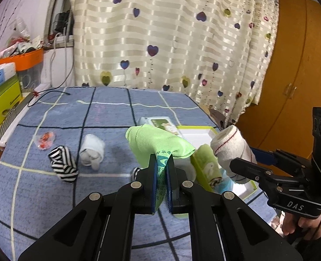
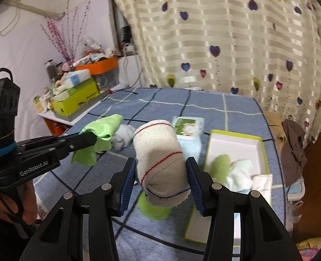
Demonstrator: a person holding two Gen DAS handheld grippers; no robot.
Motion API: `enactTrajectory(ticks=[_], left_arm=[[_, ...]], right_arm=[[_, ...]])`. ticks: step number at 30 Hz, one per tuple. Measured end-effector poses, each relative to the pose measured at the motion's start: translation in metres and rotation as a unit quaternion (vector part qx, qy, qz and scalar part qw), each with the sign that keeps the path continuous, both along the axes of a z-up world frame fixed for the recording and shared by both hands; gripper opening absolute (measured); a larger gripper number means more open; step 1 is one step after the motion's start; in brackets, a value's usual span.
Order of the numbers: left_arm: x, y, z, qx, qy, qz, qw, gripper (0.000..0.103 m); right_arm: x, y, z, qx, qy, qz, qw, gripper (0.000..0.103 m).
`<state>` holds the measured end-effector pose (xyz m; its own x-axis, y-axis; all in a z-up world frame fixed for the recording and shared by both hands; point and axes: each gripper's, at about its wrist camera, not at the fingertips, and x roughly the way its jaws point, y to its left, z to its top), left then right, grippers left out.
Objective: Organize soft objects
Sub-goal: 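Carry the green cloth and beige sock over the white box with both tools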
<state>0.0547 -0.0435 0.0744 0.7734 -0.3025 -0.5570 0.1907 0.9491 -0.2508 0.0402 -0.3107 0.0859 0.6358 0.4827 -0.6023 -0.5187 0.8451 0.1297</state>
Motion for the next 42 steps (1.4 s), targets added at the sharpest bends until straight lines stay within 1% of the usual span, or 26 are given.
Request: enactTrajectory(ticks=[13,19,30,42], left_arm=[[0.019,-0.046,0.003,0.002,0.002,-0.057,0.9984,0.007],[0.027,-0.063,0.004,0.006,0.002,-0.075,0.9972,0.007],[0.052,-0.095,-0.002,0.015,0.012,-0.103,0.9945,0.007],[0.092,-0.124,-0.019,0.024,0.042,-0.123,0.9912,0.007]], right_arm=[[0.013,-0.057,-0.005,0.004,0.005,-0.067,0.998,0.046],[0.021,-0.082,-0.009,0.007,0.009,-0.093,0.996,0.046],[0.045,-0.104,-0.025,0.012,0.028,-0.114,0.993,0.046],[0.061,-0.122,-0.055,0.022,0.062,-0.124,0.99,0.046]])
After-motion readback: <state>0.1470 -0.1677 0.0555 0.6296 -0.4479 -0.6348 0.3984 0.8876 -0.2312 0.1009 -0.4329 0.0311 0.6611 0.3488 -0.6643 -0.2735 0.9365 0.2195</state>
